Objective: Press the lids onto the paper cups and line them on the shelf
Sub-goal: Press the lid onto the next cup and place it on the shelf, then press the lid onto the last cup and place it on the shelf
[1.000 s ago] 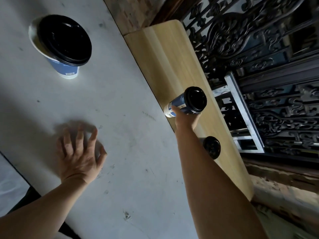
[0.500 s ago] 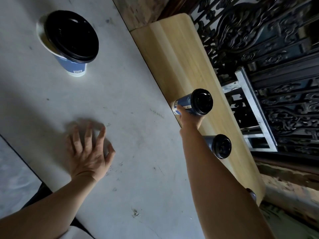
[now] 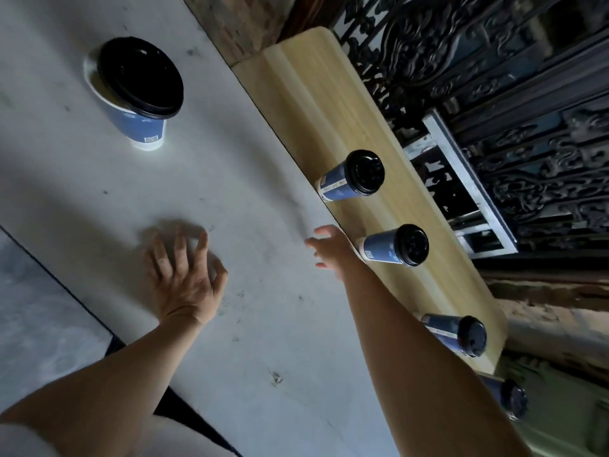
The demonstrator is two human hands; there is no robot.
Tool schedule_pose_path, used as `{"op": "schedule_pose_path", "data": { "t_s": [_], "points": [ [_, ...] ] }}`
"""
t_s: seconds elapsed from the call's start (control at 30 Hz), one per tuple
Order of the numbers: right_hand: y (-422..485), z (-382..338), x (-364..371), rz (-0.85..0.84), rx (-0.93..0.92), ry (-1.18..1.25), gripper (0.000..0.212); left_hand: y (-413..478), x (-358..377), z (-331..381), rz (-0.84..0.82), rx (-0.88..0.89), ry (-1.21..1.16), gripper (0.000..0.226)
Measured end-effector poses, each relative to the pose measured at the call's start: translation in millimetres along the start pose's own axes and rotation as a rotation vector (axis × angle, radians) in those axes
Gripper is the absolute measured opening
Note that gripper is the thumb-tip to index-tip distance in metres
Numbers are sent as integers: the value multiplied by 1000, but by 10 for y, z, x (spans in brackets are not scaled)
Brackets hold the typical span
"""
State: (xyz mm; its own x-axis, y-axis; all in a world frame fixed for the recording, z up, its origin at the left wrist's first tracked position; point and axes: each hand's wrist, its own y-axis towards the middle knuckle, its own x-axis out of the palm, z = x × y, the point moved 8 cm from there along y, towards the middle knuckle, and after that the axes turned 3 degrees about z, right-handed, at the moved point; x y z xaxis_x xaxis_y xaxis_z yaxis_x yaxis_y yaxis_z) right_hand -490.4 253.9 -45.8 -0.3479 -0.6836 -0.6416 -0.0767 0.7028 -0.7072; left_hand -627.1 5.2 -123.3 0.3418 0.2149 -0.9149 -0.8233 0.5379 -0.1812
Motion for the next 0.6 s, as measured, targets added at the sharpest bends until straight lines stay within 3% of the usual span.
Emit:
{"op": "schedule_pose_path", "data": {
  "t_s": [0.1, 0.23, 0.37, 0.53, 0.6],
  "points": [
    [-387, 198, 310, -209, -91, -429, 34, 0, -60, 19, -119, -5, -23, 73],
    [-939, 485, 870, -346, -188, -754, 43, 41, -245, -54, -376, 41, 81, 74],
    [-1351, 492, 1454, -451, -315, -783, 44, 154, -598, -96, -538, 126, 128, 47],
    [-1559, 17, 1554, -419, -427, -725, 41, 233, -977, -305, -631, 34, -116, 12],
    [-1592, -260, 1478, -384, -442, -668, 39, 343, -1060, -442, -630, -46, -203, 14]
  ]
}}
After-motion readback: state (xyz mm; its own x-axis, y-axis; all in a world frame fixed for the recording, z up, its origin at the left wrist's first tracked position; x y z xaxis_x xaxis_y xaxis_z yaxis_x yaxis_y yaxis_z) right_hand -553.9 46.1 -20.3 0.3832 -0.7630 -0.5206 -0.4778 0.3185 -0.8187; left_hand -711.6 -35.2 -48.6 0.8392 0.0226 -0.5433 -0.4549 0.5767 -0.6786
